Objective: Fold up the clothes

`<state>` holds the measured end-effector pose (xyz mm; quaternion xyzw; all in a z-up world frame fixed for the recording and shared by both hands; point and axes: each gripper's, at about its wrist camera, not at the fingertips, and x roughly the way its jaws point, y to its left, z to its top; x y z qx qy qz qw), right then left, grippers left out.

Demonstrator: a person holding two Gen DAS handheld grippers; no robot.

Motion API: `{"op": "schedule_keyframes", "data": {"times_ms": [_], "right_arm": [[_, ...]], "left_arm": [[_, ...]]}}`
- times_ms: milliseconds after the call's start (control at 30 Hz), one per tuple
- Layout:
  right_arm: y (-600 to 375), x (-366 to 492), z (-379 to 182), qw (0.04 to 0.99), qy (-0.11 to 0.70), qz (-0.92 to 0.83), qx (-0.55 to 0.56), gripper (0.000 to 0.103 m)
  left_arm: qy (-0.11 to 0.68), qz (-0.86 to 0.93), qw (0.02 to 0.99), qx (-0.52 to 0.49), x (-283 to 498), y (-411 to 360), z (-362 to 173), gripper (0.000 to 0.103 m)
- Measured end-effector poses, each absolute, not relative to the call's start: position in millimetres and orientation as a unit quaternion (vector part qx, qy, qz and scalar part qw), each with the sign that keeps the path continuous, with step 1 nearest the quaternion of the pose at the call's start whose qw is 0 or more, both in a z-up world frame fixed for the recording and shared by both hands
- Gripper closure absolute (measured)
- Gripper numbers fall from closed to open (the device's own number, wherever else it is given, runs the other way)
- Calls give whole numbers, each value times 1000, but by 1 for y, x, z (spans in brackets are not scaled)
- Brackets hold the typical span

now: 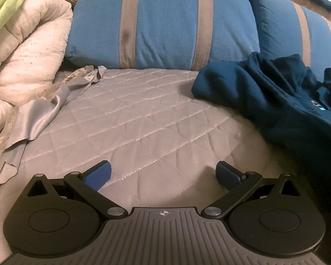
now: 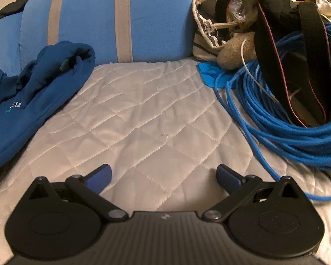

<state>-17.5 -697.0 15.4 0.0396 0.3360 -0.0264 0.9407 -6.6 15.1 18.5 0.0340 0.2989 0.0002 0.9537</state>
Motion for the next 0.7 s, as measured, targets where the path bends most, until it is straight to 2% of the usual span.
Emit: {"op": "schedule_keyframes", "data": {"times_ms": [167, 500, 700], "right_arm": [[-687, -29, 26, 931, 361, -43, 42, 0], [-668, -65, 87, 947, 312, 13, 79, 0], [-647, -81, 124, 957, 275, 54, 80, 0]], "left_arm": [[305, 20, 952, -15, -25, 23, 37, 0], [296, 6, 952, -75, -76, 32, 93, 0], [264, 5, 961, -79, -103, 32, 125, 0]]}}
